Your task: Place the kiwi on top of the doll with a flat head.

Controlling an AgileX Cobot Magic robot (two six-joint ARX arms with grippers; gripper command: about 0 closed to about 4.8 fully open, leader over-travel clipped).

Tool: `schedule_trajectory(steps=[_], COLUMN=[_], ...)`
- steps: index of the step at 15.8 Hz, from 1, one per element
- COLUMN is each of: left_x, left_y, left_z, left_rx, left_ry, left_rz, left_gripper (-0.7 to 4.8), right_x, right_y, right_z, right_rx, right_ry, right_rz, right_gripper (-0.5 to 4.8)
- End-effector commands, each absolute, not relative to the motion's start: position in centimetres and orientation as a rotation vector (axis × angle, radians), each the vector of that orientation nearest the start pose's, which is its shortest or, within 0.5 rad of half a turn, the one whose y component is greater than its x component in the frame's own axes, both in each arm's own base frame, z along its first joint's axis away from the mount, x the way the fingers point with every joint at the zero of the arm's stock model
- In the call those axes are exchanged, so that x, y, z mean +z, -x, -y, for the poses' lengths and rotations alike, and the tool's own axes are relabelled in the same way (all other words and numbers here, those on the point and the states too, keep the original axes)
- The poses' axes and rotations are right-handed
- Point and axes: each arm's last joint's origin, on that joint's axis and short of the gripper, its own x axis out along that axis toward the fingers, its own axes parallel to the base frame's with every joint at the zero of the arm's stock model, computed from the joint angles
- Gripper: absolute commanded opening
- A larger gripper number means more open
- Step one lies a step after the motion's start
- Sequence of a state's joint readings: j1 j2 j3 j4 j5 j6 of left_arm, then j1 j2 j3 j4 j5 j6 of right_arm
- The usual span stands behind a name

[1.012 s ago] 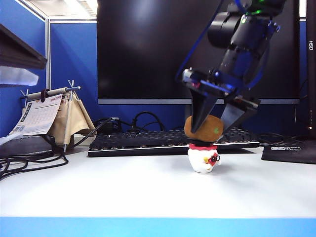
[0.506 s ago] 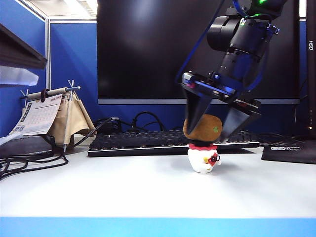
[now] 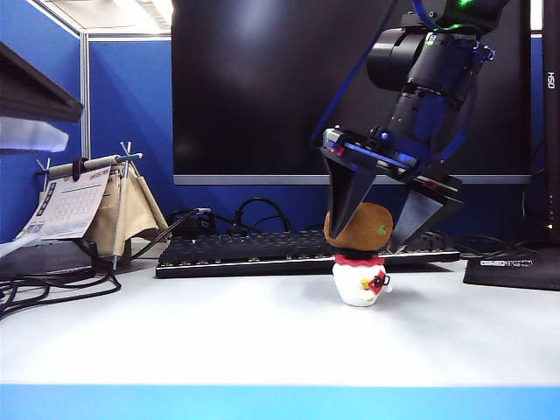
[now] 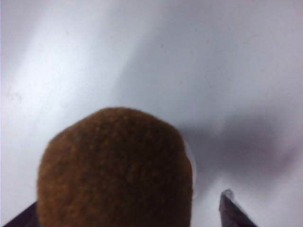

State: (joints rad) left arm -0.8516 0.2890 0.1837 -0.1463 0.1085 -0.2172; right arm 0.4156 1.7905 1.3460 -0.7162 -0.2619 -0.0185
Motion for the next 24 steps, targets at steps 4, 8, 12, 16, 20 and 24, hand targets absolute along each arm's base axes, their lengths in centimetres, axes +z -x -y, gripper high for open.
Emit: schedule_trajectory(steps=[4,8,12,16,20,24], left_x=[19.1,19.0,19.1,19.5,18.2,18.1], left_y=[-7.1,-7.1,-7.3,-7.3,-7.1,-7.1], left_z=[8.5,8.5,8.2,7.6,7.2,7.2], left_rx=[-0.905,-0.881,-0.773,-0.640,-0.610,-0.607], left_ry=[0.101,0.108,0.112,0.126,0.035,0.031], left_rz=[-0.325,-0.332,-0.306,-0.251,-0.350,-0.357], left_gripper=[1.84,0.82,-0.05,-0.06,-0.05,-0.05], right_x=[31.1,37.6,42.4,39.4,31.3,24.2], right_y=[-31.3,-27.1,-20.5,-13.4,-8.5,-6.8], right_z=[-14.4,-12.5,-9.6,-6.1,-3.9,-3.1], right_rx=[0.600,0.597,0.600,0.485,0.439,0.449], right_ry=[0.125,0.078,0.017,-0.012,-0.116,-0.253], right_rz=[-0.869,-0.615,-0.390,-0.252,-0.157,-0.103], right_gripper=[4.66,1.54,0.47,0.39,0.33,0.30])
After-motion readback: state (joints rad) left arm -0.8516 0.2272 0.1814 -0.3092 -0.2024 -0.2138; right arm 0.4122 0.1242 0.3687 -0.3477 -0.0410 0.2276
